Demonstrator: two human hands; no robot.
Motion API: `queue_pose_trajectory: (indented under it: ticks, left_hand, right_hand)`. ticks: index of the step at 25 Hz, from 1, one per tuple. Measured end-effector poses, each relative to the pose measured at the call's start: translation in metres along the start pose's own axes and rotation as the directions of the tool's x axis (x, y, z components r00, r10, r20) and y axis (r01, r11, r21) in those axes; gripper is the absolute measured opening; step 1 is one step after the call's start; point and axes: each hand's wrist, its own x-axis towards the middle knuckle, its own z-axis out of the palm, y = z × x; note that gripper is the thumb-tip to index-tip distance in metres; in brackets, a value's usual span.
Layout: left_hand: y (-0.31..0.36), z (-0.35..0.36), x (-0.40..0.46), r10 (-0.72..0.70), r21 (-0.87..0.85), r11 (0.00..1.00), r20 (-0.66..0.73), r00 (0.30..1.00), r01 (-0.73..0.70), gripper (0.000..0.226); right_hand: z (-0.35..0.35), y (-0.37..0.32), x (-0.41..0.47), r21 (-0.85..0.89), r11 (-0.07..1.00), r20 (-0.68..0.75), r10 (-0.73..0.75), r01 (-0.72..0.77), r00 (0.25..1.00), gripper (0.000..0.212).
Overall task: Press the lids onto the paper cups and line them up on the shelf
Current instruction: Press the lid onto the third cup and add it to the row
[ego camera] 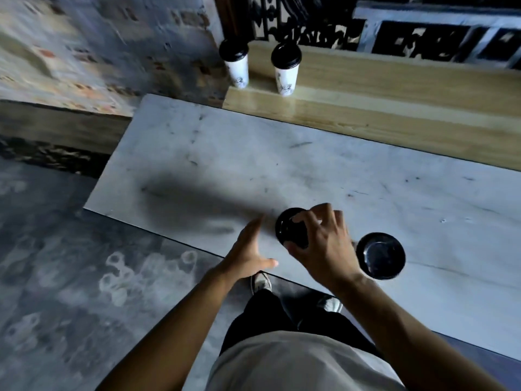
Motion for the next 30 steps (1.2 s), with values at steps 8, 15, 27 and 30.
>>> queue_pose_trajectory:
  ticks: [8,15,27,30]
  left_hand:
    - [0.026,0.014,0.039,0.309,-0.074,0.947,-0.073,0.948,-0.314,0.038]
    - [0.035,-0.022,0.007,0.254,-0.171,0.951,-0.043,0.966,-0.258,0.063]
    - [0.086,-0.072,-0.035,0.332,-0.688,0.725,0.334,0.882,-0.012,0.035]
    - [0.098,-0.075,-0.037,0.345,-0.697,0.717,0.354,0.869,-0.001,0.031]
  right_hand:
    - [0.019,-0.007,-0.007,-0.008,0.996,0.0,0.089,-0.089,0.996,0.047]
    - [0.001,-0.019,-0.007,0.261,0.932,-0.06,0.276,-0.252,0.959,0.046]
    - [-0.049,-0.003,0.023,0.629,0.765,0.011,0.167,-0.136,0.986,0.016]
    - [-0.052,-0.008,0.018,0.868,0.477,0.107,0.089,-0.137,0.99,0.031]
